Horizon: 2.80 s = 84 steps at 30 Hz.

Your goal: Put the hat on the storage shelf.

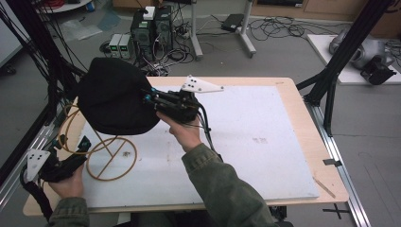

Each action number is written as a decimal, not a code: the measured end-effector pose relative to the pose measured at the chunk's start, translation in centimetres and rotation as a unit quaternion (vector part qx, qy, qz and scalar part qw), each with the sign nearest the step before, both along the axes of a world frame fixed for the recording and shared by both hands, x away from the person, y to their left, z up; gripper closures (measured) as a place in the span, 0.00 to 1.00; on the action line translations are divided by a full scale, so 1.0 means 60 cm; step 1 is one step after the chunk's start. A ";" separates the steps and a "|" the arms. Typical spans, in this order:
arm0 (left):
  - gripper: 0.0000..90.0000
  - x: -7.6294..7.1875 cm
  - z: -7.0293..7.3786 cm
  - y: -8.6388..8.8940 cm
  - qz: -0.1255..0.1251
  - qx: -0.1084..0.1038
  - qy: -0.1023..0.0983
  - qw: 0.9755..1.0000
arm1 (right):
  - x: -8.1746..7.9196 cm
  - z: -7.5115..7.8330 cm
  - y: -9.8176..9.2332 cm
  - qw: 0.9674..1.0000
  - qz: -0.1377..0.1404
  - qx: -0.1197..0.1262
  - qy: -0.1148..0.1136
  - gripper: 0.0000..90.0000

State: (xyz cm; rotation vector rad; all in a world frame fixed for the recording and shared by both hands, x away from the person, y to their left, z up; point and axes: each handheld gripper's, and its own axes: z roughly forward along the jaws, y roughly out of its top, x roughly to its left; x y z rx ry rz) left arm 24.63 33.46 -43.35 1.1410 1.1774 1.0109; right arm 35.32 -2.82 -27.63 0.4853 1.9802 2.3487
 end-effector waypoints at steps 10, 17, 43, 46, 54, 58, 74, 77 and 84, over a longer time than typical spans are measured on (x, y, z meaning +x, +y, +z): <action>0.23 0.001 0.000 0.002 0.001 0.000 0.000 1.000 | 0.016 0.029 0.065 0.999 0.031 -0.004 0.008 0.98; 0.23 0.001 0.000 0.002 0.002 -0.002 0.000 1.000 | 0.021 0.039 0.110 0.997 0.049 -0.054 0.026 0.97; 0.23 0.000 0.000 0.008 0.007 -0.006 0.000 1.000 | -0.009 0.028 0.184 0.984 0.051 -0.165 0.040 0.93; 0.23 0.001 0.000 0.009 0.008 -0.006 0.002 1.000 | -0.011 0.026 0.185 0.984 0.053 -0.167 0.039 0.92; 0.23 0.001 -0.001 0.009 0.007 -0.007 0.001 1.000 | -0.012 0.019 0.178 0.985 0.037 -0.162 0.045 0.83; 0.23 0.001 -0.001 0.007 0.006 -0.007 0.001 1.000 | -0.010 0.010 0.173 0.986 0.025 -0.156 0.043 0.75; 0.23 0.000 -0.001 0.007 0.005 -0.007 0.001 1.000 | -0.008 0.002 0.160 0.992 0.000 -0.126 0.029 0.12; 0.23 0.000 -0.001 0.008 0.005 -0.007 0.001 1.000 | -0.008 0.002 0.150 0.993 -0.005 -0.117 0.025 0.10; 0.23 -0.002 0.000 0.005 0.006 -0.007 0.001 1.000 | -0.008 0.000 0.101 0.992 -0.036 -0.120 0.022 0.10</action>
